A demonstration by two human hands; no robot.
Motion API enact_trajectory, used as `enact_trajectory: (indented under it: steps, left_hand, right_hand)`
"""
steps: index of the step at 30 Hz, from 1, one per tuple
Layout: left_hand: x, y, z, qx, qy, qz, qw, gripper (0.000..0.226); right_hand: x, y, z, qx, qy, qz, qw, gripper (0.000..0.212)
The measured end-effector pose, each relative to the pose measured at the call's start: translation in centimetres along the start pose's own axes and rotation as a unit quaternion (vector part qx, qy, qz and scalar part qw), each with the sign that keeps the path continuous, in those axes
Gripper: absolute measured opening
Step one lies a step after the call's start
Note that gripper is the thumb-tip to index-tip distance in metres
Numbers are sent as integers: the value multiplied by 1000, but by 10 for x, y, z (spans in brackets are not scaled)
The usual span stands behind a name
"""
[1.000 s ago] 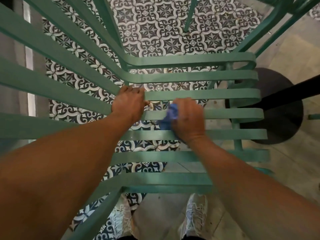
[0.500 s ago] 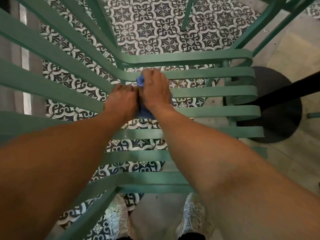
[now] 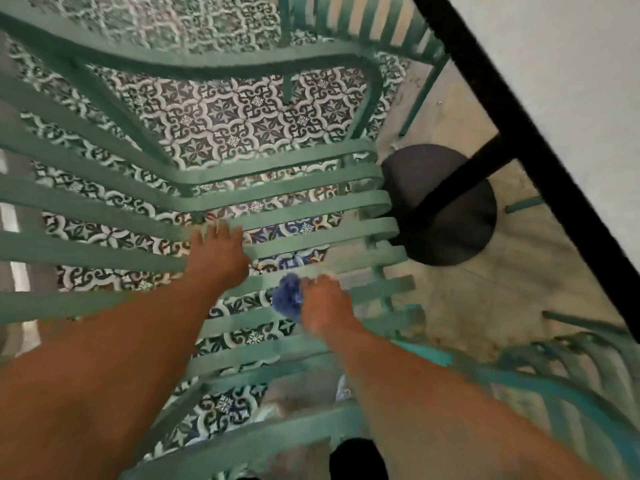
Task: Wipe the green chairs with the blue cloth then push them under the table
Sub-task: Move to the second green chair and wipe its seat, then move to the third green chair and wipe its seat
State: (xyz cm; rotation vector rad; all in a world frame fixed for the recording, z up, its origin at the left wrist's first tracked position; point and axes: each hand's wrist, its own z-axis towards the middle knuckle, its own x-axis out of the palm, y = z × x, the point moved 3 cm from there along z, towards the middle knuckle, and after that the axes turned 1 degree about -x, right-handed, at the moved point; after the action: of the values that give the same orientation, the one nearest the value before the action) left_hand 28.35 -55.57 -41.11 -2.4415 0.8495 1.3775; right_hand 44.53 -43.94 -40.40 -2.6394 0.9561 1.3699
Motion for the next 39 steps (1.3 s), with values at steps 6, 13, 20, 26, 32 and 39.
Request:
enact_trajectory:
  steps: [6, 13, 20, 26, 32, 39]
  left_hand:
    - [-45, -50, -74, 120, 54, 30, 991, 66]
    - [-124, -125, -172, 287, -2, 82, 954, 66]
    - [-147, -238, -312, 484, -33, 180, 856, 68]
    - [-94, -318, -448, 595, 12, 294, 748, 69]
    - [-10, -380, -598, 673, 35, 373, 638, 74]
    - [85, -448, -779, 725, 39, 395, 562, 72]
  right_hand:
    - [-54, 20, -85, 84, -48, 119, 988, 40]
    - [-124, -25, -217, 186, -198, 192, 943, 35]
    - [-95, -82, -388, 336, -229, 208, 890, 62]
    - [20, -101, -536, 490, -164, 341, 785, 76]
    - [140, -113, -692, 606, -128, 407, 672, 99]
    - [237, -149, -857, 655, -154, 416, 612, 78]
